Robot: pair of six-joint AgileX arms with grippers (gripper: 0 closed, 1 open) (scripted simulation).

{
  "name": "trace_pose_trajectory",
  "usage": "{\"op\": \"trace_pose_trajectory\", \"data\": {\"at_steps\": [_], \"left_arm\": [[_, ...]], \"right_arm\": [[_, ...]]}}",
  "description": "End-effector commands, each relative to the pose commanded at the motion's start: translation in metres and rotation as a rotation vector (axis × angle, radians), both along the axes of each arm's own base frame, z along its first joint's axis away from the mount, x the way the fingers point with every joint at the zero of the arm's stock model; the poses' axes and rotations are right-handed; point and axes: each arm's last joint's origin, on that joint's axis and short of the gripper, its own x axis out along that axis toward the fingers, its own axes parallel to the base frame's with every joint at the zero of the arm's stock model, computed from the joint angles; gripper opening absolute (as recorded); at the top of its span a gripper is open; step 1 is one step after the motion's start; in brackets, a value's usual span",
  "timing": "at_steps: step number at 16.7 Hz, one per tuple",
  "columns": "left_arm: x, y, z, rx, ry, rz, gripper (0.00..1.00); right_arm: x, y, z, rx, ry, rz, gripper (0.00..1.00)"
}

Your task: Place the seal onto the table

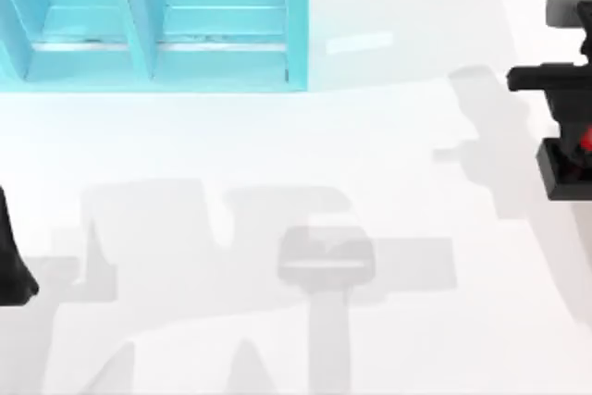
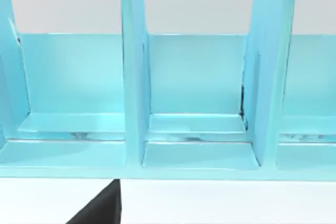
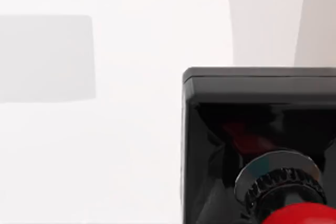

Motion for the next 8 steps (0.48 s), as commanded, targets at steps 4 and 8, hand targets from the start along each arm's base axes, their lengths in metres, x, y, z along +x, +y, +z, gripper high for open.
{"op": "trace_pose_trajectory", "data": {"at_steps": [4,8], "left_arm": [[0.000,0.000,0.000,0.000,0.000,0.000,1.00],[0.000,0.000,0.000,0.000,0.000,0.000,1.00]], "right_arm": [[0.020,0.095,-0.039,-0.003,-0.002,-0.007,0.00],[0.013,0.170,-0.073,0.002,-0.018,-0.011,0.00]]}}
